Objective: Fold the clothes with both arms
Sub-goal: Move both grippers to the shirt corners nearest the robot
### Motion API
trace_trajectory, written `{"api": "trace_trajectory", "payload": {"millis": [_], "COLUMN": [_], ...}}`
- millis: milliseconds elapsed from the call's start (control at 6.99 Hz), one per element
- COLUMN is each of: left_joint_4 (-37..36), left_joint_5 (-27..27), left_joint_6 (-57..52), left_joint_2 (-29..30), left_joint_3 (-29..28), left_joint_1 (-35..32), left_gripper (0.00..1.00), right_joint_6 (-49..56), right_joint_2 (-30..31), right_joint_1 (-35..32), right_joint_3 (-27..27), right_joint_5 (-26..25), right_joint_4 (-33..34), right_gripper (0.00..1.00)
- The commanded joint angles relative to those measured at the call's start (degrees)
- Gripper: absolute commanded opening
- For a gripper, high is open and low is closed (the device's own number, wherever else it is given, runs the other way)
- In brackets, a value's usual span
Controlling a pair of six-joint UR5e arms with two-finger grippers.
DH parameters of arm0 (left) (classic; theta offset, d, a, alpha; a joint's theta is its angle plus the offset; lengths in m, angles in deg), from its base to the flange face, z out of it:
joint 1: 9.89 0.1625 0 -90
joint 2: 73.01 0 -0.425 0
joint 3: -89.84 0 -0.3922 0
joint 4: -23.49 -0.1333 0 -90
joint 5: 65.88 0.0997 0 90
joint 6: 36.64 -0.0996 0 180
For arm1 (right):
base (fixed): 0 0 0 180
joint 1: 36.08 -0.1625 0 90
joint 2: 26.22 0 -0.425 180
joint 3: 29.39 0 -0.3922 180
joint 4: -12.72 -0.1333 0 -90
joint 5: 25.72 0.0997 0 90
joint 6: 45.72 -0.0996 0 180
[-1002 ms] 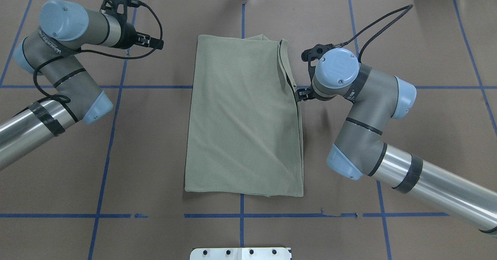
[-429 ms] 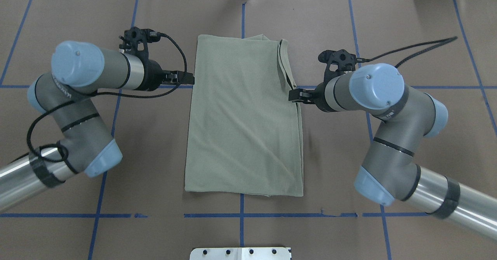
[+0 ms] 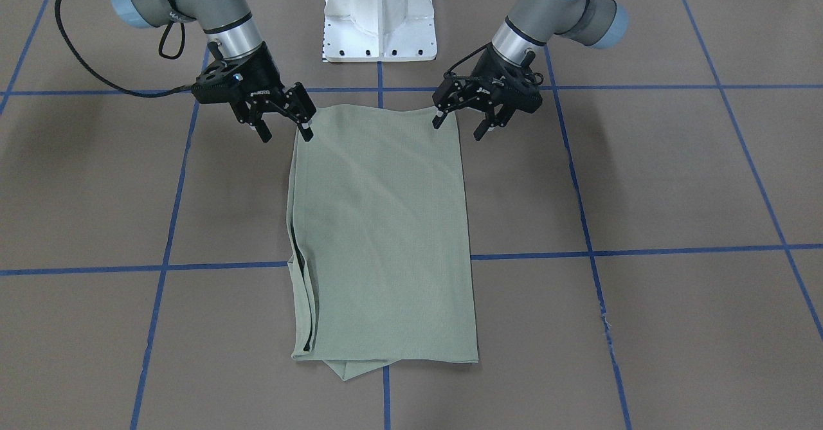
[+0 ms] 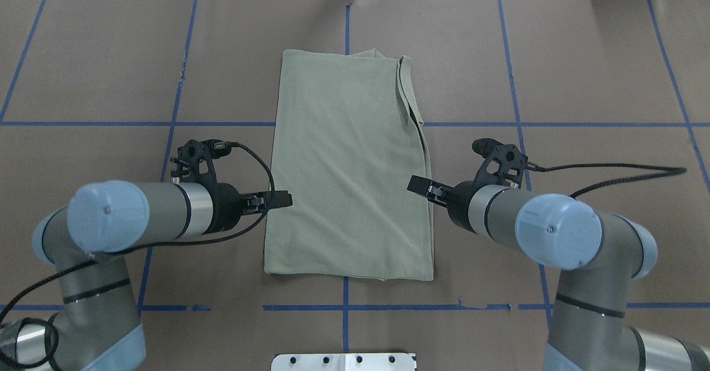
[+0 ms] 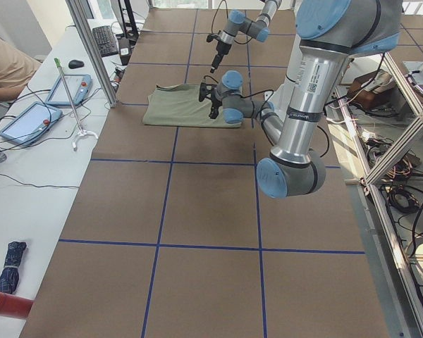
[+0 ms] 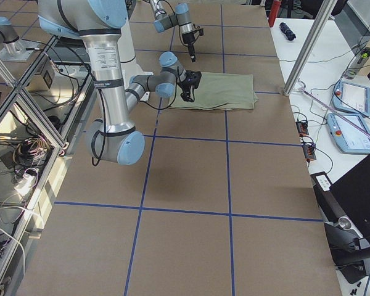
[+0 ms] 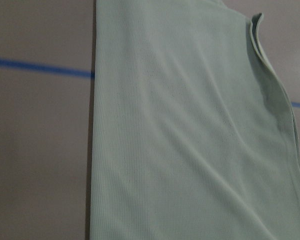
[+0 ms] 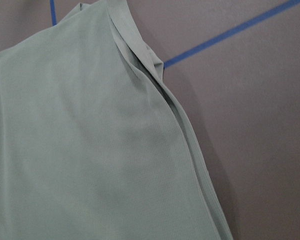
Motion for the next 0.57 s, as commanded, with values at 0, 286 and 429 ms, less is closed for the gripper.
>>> {"api": "trace_trajectory", "payload": {"millis": [0, 286, 429], "left_joint_4": [0.01, 0.01, -0.08], "left_joint_5": [9.11, 10.45, 10.37], "left_joint_6": [17.74, 20.36, 20.01], "left_joint_2": [-1.71, -1.79, -1.88], "left_joint_3": [0.38, -0.85, -1.20], "left_joint_1": [9.04, 10.30, 10.30], "left_gripper": [0.80, 0.77, 0.77], "right_joint_6": [-10.32, -10.43, -10.43], "right_joint_2": [1.02, 1.02, 1.02], "right_joint_1": [6.39, 6.58, 6.85], "right_joint_3": [1.83, 1.66, 1.57], "right_joint_5": [-8.47, -8.76, -9.02], "right_joint_4": [0.50, 0.50, 0.50], "right_gripper": [0.98, 0.98, 0.98]}}
